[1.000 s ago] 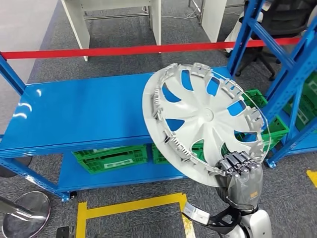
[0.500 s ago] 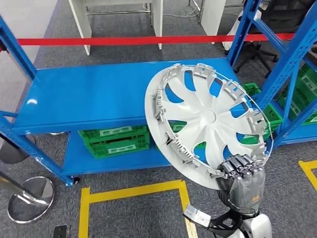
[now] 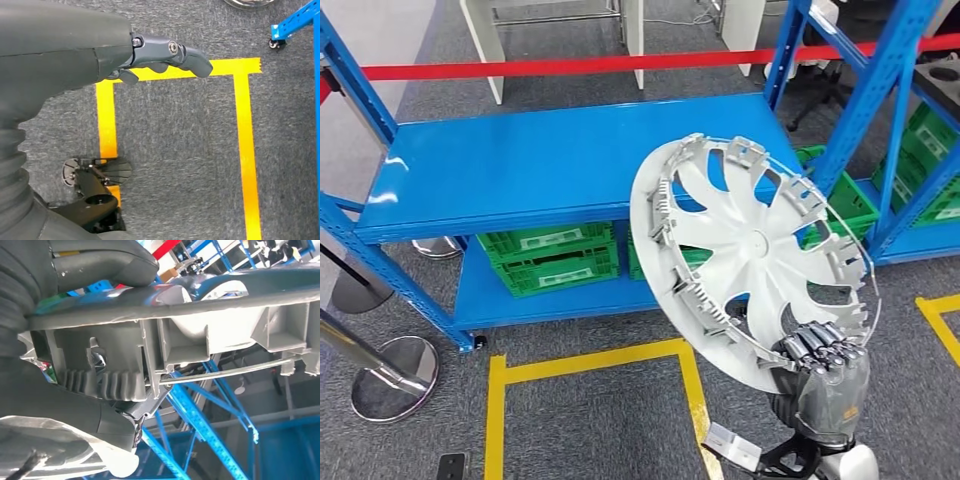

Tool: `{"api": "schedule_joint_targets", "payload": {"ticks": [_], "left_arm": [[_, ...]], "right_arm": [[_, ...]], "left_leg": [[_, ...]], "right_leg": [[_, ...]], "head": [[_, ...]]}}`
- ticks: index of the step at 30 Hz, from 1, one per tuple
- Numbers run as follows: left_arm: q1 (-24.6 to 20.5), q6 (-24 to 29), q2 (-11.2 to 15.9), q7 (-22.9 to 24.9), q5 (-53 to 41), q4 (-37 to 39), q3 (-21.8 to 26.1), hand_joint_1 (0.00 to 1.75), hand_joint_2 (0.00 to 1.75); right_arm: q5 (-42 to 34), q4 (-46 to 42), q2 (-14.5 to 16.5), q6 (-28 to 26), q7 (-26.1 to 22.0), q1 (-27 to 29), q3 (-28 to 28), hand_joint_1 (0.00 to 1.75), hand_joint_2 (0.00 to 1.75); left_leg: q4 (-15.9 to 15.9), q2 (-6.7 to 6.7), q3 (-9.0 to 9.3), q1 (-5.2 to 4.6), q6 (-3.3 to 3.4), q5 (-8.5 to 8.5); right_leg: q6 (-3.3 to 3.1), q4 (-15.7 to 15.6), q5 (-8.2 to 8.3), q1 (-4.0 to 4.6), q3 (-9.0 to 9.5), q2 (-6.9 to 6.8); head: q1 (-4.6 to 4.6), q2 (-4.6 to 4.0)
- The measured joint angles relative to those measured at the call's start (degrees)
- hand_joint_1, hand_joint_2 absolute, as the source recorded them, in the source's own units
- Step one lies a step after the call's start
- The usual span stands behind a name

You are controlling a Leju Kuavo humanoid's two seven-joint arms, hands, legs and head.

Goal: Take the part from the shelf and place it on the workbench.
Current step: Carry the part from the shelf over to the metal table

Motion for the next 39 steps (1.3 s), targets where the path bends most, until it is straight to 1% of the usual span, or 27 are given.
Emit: {"api": "schedule_joint_targets", "payload": {"ticks": [2, 3, 4, 5, 6, 7, 9, 10, 12, 14, 16, 18, 19, 20, 21, 23, 24, 25, 28, 30, 31, 33, 34, 35, 36, 38, 39], "left_arm": [[0.20, 0.36, 0.01, 0.01, -0.33, 0.00, 0.01, 0.00, 1.75], [0.26, 0.48, 0.01, 0.02, -0.44, 0.00, 0.02, 0.00, 1.75], [0.31, 0.52, 0.00, 0.02, -0.45, 0.00, 0.01, 0.00, 1.75], [0.34, 0.53, -0.01, 0.02, -0.43, 0.00, 0.01, 0.00, 1.75], [0.35, 0.53, -0.01, 0.02, -0.38, 0.00, 0.00, 0.00, 1.75], [0.36, 0.53, 0.00, 0.02, -0.35, 0.00, -0.01, 0.00, 1.75], [0.42, 0.52, 0.01, 0.03, -0.32, 0.00, -0.01, 0.00, 1.75], [0.49, 0.51, 0.01, 0.04, -0.32, 0.00, -0.01, 0.00, 1.75], [0.55, 0.51, 0.01, 0.07, -0.31, 0.00, 0.01, 0.00, 1.75], [0.42, 0.49, 0.00, 0.08, -0.30, 0.00, 0.02, 0.00, 1.75], [0.34, 0.45, -0.05, 0.07, -0.30, 0.00, 0.03, 0.00, 1.75], [0.37, 0.43, -0.10, 0.08, -0.30, 0.00, 0.04, 0.00, 1.75], [0.40, 0.42, -0.12, 0.08, -0.30, 0.00, 0.04, 0.00, 1.75], [0.41, 0.39, -0.12, 0.08, -0.31, 0.00, 0.04, 0.00, 1.75], [0.40, 0.35, -0.12, 0.08, -0.32, 0.00, 0.04, 0.00, 1.75], [0.38, 0.27, -0.13, 0.08, -0.40, 0.00, 0.05, 0.00, 1.75], [0.35, 0.24, -0.14, 0.09, -0.48, 0.00, 0.06, 0.00, 1.75], [0.32, 0.20, -0.14, 0.11, -0.57, 0.00, 0.06, 0.00, 1.75], [0.27, 0.11, -0.13, 0.17, -0.81, 0.00, 0.06, 0.00, 1.75], [0.27, 0.15, -0.09, 0.17, -0.90, 0.00, 0.06, 0.00, 1.75], [0.27, 0.19, -0.07, 0.17, -0.95, 0.00, 0.06, 0.00, 1.75], [0.32, 0.25, -0.05, 0.19, -1.04, 0.00, 0.06, 0.00, 1.75], [0.35, 0.27, -0.04, 0.19, -1.08, 0.00, 0.06, 0.00, 1.75], [0.38, 0.27, -0.03, 0.20, -1.12, 0.00, 0.06, 0.00, 1.75], [0.39, 0.27, -0.03, 0.20, -1.14, 0.00, 0.06, 0.00, 1.75], [0.32, 0.27, 0.00, 0.20, -1.15, 0.00, 0.06, 0.00, 1.75], [0.27, 0.28, 0.03, 0.21, -1.15, 0.00, 0.05, 0.00, 1.75]], "right_arm": [[-0.85, -0.14, 0.37, 0.00, -1.05, 0.23, -0.09, 1.75, 1.75], [-0.86, -0.25, 0.50, 0.00, -1.23, 0.26, -0.14, 1.75, 1.75], [-0.73, -0.34, 0.57, 0.00, -1.25, 0.26, -0.18, 1.75, 1.75], [-0.57, -0.41, 0.63, 0.00, -1.21, 0.25, -0.21, 1.75, 1.75], [-0.54, -0.43, 0.69, 0.00, -1.15, 0.27, -0.26, 1.75, 1.75], [-0.59, -0.43, 0.74, 0.00, -1.05, 0.36, -0.29, 1.75, 1.75], [-0.77, -0.43, 0.78, 0.00, -0.76, 0.54, -0.36, 1.75, 1.75], [-0.85, -0.43, 0.78, 0.00, -0.61, 0.60, -0.37, 1.75, 1.75], [-1.02, -0.43, 0.78, 0.00, -0.36, 0.67, -0.38, 1.75, 1.75], [-1.22, -0.43, 0.78, 0.00, -0.03, 0.76, -0.36, 1.75, 1.75], [-1.34, -0.41, 0.78, 0.00, 0.18, 0.82, -0.32, 1.75, 1.75], [-1.38, -0.38, 0.77, 0.00, 0.22, 0.89, -0.32, 1.75, 1.75], [-1.38, -0.34, 0.77, 0.00, 0.30, 0.94, -0.32, 1.75, 1.75], [-1.37, -0.31, 0.76, 0.00, 0.45, 0.98, -0.31, 1.75, 1.75], [-1.33, -0.27, 0.75, 0.00, 0.67, 1.02, -0.28, 1.75, 1.75], [-1.22, -0.24, 0.70, 0.00, 1.34, 1.01, -0.11, 1.75, 1.75], [-1.16, -0.25, 0.65, 0.00, 1.65, 0.99, 0.05, 1.75, 1.75], [-1.09, -0.25, 0.57, 0.00, 1.96, 1.00, 0.25, 1.75, 1.75], [-0.87, -0.22, 0.32, 0.00, 2.75, 1.28, 0.67, 1.75, 1.75], [-0.79, -0.22, 0.24, 0.00, 3.18, 1.42, 0.78, 1.75, 1.75], [-0.76, -0.22, 0.22, 0.00, 3.34, 1.44, 0.85, 1.75, 1.75], [-0.65, -0.20, 0.16, 0.00, 3.63, 1.46, 1.02, 1.75, 1.75], [-0.57, -0.17, 0.13, 0.00, 3.76, 1.49, 1.08, 1.75, 1.75], [-0.49, -0.14, 0.08, 0.00, 3.87, 1.53, 1.13, 1.75, 1.75], [-0.39, -0.11, 0.03, 0.00, 3.95, 1.59, 1.16, 1.75, 1.75], [-0.17, -0.09, -0.05, 0.00, 4.07, 1.70, 1.31, 1.75, 1.75], [-0.08, -0.09, -0.09, 0.00, 4.16, 1.70, 1.42, 1.75, 1.75]], "left_leg": [[6.79, -0.10, -1.71, 0.35, -0.69, -5.02], [10.08, -0.12, -2.34, 0.52, -0.96, -6.60], [12.00, -0.12, -2.33, 0.68, -1.15, -7.11], [11.84, -0.12, -1.43, 0.83, -1.26, -6.53], [9.54, -0.12, 0.35, 0.96, -1.26, -5.15], [5.94, -0.15, 2.58, 1.04, -1.11, -3.77], [0.06, -0.23, 5.83, 0.92, -0.51, -2.28], [-1.28, -0.27, 6.37, 0.81, -0.17, -2.30], [-1.93, -0.28, 6.19, 0.75, 0.56, -2.53], [-2.65, -0.27, 6.15, 1.00, 1.36, -2.47], [-3.03, -0.25, 5.97, 1.13, 1.94, -2.14], [-3.00, -0.21, 5.62, 0.98, 2.22, -1.94], [-2.99, -0.19, 5.52, 0.89, 2.29, -1.86], [-2.96, -0.18, 5.47, 0.82, 2.31, -1.79], [-2.91, -0.21, 5.46, 0.78, 2.30, -1.75], [-2.70, -0.27, 5.40, 0.65, 2.14, -1.72], [-2.50, -0.28, 5.21, 0.52, 1.95, -1.69], [-2.35, -0.28, 4.93, 0.41, 1.66, -1.58], [-2.12, -0.28, 4.27, 0.35, 0.64, -1.23], [0.05, -0.33, 3.43, 0.44, 0.00, -2.98], [2.78, -0.36, 2.40, 0.54, -0.31, -4.78], [10.31, -0.35, -0.47, 0.69, -0.75, -8.55], [13.02, -0.35, -1.44, 0.73, -0.84, -9.41], [13.84, -0.35, -1.60, 0.74, -0.84, -9.20], [12.28, -0.35, -0.70, 0.74, -0.74, -7.88], [4.78, -0.37, 3.04, 0.67, -0.23, -4.06], [1.24, -0.39, 4.68, 0.58, 0.08, -2.78]], "right_leg": [[-0.34, 0.23, 0.55, 0.03, -0.66, -0.12], [-0.36, 0.41, 0.79, 0.05, -1.06, -0.16], [-0.35, 0.65, 0.99, 0.06, -1.37, -0.19], [-0.29, 0.93, 1.12, 0.06, -1.60, -0.19], [-0.23, 1.26, 1.20, 0.05, -1.76, -0.17], [-0.12, 1.61, 1.19, 0.04, -1.93, -0.18], [0.32, 2.23, 1.24, 0.14, -2.71, -0.20], [0.63, 2.40, 1.33, 0.18, -3.08, -0.19], [1.30, 2.53, 1.57, 0.27, -3.50, -0.19], [1.86, 3.51, 0.66, 0.27, -4.30, -0.11], [2.24, 8.63, -2.39, 0.23, -6.90, 0.08], [2.40, 16.50, -5.51, 0.22, -10.71, 0.18], [2.42, 18.86, -5.87, 0.22, -11.89, 0.19], [2.36, 19.13, -5.11, 0.23, -12.07, 0.19], [2.24, 17.07, -3.34, 0.23, -11.11, 0.19], [1.80, 9.43, 0.60, 0.29, -7.48, 0.19], [1.57, 6.06, 1.61, 0.34, -5.87, 0.21], [1.36, 4.10, 1.96, 0.40, -5.01, 0.25], [0.62, 3.20, 2.12, 0.37, -4.98, 0.33], [0.04, 2.93, 2.55, 0.15, -5.03, 0.22], [-0.14, 2.85, 2.69, 0.08, -5.04, 0.14], [-0.29, 2.89, 2.78, 0.14, -5.17, 0.09], [-0.32, 2.92, 2.79, 0.17, -5.21, 0.08], [-0.33, 2.96, 2.80, 0.19, -5.23, 0.10], [-0.32, 3.01, 2.80, 0.19, -5.21, 0.13], [-0.25, 3.10, 2.76, 0.23, -5.17, 0.21], [-0.13, 3.22, 2.73, 0.32, -5.26, 0.27]], "head": [[-0.16, 0.00], [-0.19, 0.00], [-0.19, 0.00], [-0.19, 0.00], [-0.19, 0.00], [-0.18, 0.00], [-0.16, 0.00], [-0.19, 0.00], [-0.18, 0.00], [-0.10, 0.00], [0.04, 0.00], [0.12, 0.00], [0.10, 0.00], [0.11, 0.00], [0.10, 0.00], [0.10, 0.00], [0.10, 0.00], [0.06, 0.00], [-0.04, 0.00], [-0.20, 0.00], [-0.28, 0.00], [-0.37, 0.00], [-0.37, 0.00], [-0.37, 0.00], [-0.37, 0.00], [-0.36, 0.00], [-0.35, 0.00]]}}
